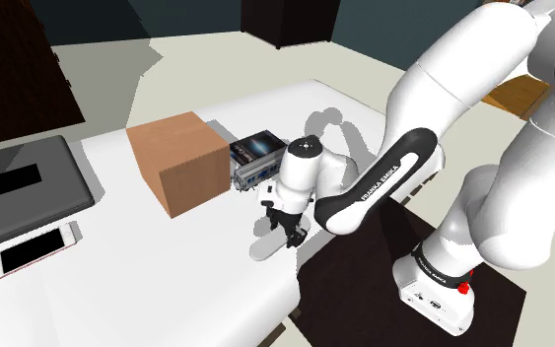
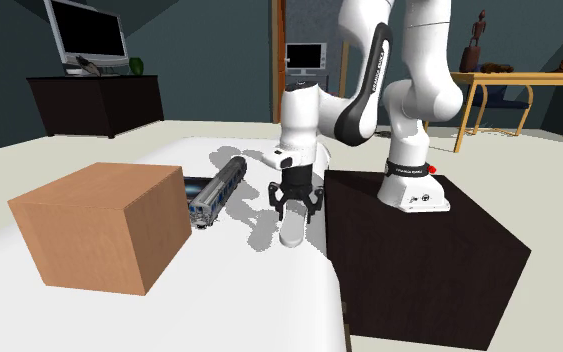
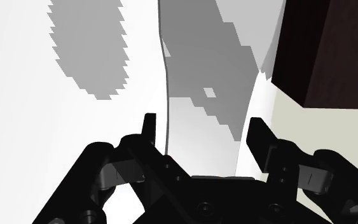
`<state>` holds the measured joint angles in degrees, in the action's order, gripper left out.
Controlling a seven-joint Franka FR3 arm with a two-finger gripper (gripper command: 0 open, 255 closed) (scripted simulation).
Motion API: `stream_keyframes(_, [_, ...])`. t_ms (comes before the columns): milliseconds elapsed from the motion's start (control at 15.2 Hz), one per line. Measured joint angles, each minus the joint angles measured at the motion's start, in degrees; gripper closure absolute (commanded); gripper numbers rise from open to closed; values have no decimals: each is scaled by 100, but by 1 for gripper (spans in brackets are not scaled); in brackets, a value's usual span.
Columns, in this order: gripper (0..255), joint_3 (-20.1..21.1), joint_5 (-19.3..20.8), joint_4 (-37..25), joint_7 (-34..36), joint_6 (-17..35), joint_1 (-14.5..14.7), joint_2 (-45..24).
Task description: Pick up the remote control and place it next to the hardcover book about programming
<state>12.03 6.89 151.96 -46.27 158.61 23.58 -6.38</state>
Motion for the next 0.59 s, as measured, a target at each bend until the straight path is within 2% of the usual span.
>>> stream_keyframes(198, [255,-108,-94,-3,-399,-63,-211,71])
stream_keyframes(594, [255,-513,-221,-205,-1543,-127,-838,-38])
